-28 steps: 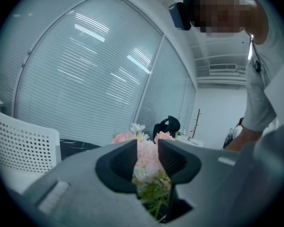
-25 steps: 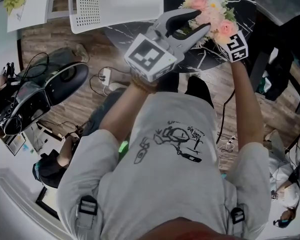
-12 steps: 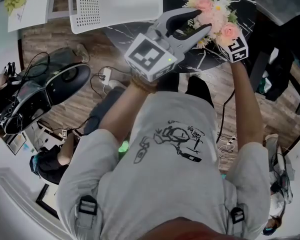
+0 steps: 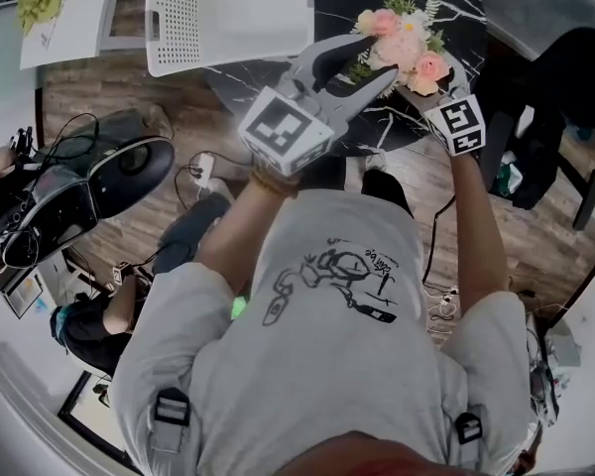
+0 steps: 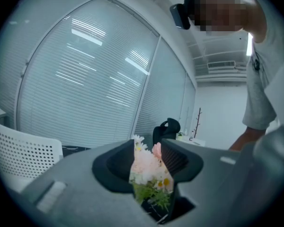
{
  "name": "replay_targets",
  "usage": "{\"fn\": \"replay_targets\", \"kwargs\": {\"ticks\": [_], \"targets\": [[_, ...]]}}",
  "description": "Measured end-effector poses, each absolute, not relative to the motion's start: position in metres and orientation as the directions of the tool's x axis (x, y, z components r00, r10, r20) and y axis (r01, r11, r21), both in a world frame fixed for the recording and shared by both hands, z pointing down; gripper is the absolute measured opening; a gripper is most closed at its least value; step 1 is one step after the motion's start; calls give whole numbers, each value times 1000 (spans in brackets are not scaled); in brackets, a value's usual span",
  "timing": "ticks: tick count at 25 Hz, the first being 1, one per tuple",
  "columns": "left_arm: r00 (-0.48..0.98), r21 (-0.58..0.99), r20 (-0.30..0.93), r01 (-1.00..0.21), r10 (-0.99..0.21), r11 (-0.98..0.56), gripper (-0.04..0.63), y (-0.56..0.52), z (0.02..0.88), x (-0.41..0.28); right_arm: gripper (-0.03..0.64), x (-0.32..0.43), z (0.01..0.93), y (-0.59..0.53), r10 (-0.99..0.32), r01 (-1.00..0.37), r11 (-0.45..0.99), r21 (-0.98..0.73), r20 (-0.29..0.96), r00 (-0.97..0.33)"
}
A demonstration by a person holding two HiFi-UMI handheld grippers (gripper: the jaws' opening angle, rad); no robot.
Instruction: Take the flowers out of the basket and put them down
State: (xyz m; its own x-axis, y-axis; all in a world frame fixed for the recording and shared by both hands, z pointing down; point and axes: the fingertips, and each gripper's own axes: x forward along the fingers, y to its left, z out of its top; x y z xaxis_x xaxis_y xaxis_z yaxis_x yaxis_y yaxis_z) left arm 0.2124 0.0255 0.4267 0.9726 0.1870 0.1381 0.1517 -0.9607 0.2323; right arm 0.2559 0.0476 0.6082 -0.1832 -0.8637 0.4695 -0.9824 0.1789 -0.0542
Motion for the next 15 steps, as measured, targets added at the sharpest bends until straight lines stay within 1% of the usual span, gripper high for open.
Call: {"fn": "replay_targets", "kwargs": {"ticks": [3, 5, 9, 12, 15], "targets": [[975, 221, 128, 149, 180, -964, 178, 30, 413, 206, 416, 255, 586, 70, -864, -985, 156, -75, 473, -173], [977, 219, 122, 146, 176, -965, 178, 32, 405, 201, 394, 252, 564, 82, -878, -984, 150, -92, 444, -176], [979, 213, 110, 144, 170, -966, 168, 37, 388, 193, 319, 246, 516, 99, -906, -984, 133, -116, 388, -168], [982, 228, 75, 152, 173, -962, 137, 47, 371, 189, 262, 238, 476, 107, -925, -984, 124, -128, 344, -162], [979, 198, 60, 179, 194, -964, 90, 61, 353, 186, 217, 229, 433, 110, -942, -982, 122, -141, 294, -160]]}}
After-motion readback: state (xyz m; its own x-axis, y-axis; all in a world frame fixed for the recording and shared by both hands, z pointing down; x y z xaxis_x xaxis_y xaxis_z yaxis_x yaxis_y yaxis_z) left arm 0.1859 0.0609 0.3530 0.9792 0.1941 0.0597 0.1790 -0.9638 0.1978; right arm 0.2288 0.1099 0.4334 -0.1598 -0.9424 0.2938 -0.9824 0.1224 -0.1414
